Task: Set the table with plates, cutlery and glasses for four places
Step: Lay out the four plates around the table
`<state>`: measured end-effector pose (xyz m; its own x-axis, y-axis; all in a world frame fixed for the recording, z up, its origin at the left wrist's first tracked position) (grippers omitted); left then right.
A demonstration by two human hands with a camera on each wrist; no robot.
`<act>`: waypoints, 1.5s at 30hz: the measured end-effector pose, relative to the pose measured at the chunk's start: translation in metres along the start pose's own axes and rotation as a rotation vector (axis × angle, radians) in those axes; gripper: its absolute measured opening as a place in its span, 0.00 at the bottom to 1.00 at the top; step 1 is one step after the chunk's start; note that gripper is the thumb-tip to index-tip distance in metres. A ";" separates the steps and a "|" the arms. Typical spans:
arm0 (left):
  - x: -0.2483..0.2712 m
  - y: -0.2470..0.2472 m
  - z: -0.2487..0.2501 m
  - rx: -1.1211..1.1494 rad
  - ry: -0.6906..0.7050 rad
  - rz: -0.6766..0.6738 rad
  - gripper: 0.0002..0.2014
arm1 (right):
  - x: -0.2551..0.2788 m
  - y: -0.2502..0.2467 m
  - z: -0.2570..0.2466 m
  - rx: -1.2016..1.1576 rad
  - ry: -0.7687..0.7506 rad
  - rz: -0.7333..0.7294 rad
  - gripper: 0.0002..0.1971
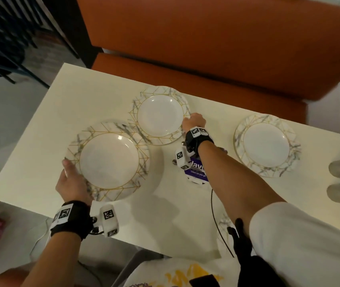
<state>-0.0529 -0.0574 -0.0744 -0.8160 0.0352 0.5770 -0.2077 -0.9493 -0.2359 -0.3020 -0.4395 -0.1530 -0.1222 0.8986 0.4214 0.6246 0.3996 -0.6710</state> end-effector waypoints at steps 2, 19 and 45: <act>0.002 -0.001 0.004 -0.002 0.011 0.007 0.28 | 0.000 0.003 -0.003 0.010 0.009 0.008 0.19; 0.008 0.001 0.008 0.018 0.020 -0.030 0.26 | 0.030 0.001 -0.019 -0.059 -0.072 0.026 0.20; -0.088 -0.013 -0.051 -0.940 0.292 -0.448 0.16 | 0.259 0.110 0.064 -0.145 -0.101 -0.008 0.22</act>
<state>-0.0059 -0.0321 -0.1622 -0.6339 0.5107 0.5808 -0.7485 -0.2160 -0.6269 -0.3147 -0.1510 -0.1563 -0.2002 0.9119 0.3582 0.7270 0.3833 -0.5696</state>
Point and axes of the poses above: each hand's wrist, its own x-axis away from the middle knuckle, its own y-axis out of the palm, z = x × y, the point moved 8 cm from there along -x, towards the middle knuckle, and after that the axes turned 8 degrees about -y, right-handed, at the moved point
